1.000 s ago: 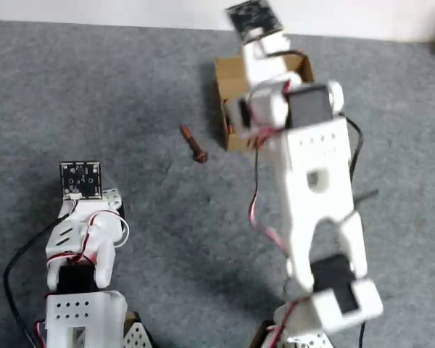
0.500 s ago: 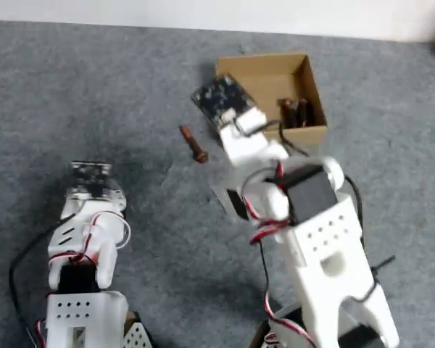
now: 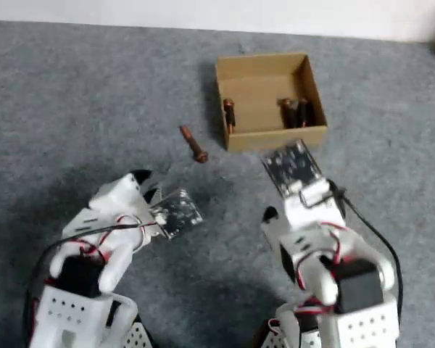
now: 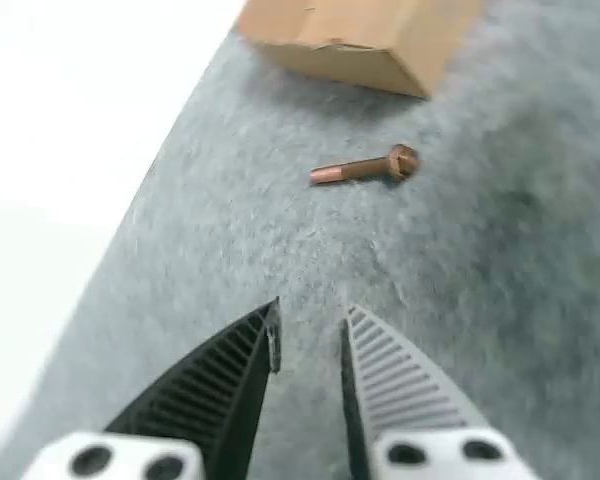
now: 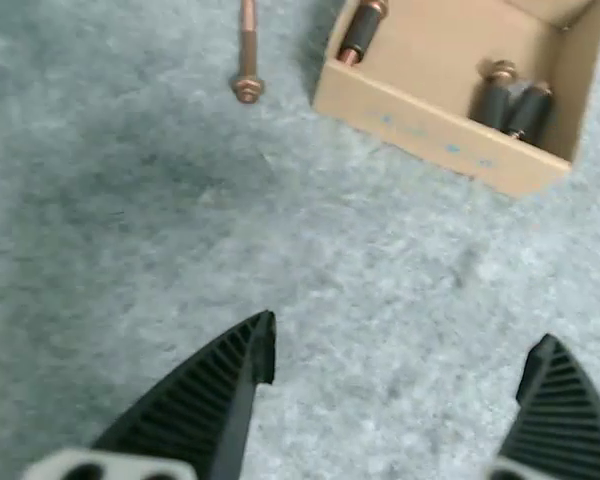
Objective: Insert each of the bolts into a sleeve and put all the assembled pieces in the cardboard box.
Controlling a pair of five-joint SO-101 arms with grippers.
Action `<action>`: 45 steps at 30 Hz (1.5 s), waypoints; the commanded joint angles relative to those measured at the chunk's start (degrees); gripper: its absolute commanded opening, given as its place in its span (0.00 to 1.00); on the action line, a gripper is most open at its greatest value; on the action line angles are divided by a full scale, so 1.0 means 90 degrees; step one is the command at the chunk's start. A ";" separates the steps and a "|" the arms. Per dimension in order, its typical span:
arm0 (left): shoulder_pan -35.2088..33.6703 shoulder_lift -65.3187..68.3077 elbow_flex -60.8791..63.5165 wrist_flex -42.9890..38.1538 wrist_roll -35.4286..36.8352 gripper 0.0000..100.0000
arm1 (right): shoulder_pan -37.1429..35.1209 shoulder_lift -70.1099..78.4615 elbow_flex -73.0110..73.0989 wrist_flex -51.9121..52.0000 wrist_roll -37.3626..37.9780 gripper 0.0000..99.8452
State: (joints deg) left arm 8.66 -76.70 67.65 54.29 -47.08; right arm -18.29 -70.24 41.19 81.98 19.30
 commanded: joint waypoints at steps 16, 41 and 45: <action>-0.1509 0.5465 -0.2203 -0.0664 0.5529 0.11 | -0.1802 0.0122 0.3287 -0.3433 0.0186 0.35; -0.2466 0.5485 -0.1294 -0.2520 0.6271 0.11 | -0.2388 1.0486 -0.5211 -0.4791 -0.0449 0.35; -0.2466 0.5485 -0.1294 -0.2501 0.6271 0.11 | -0.2212 1.1150 -0.5836 -0.4772 -0.0479 0.35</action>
State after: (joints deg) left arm -13.32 -27.12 56.31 32.66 8.92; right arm -39.56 28.57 -6.11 40.31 15.78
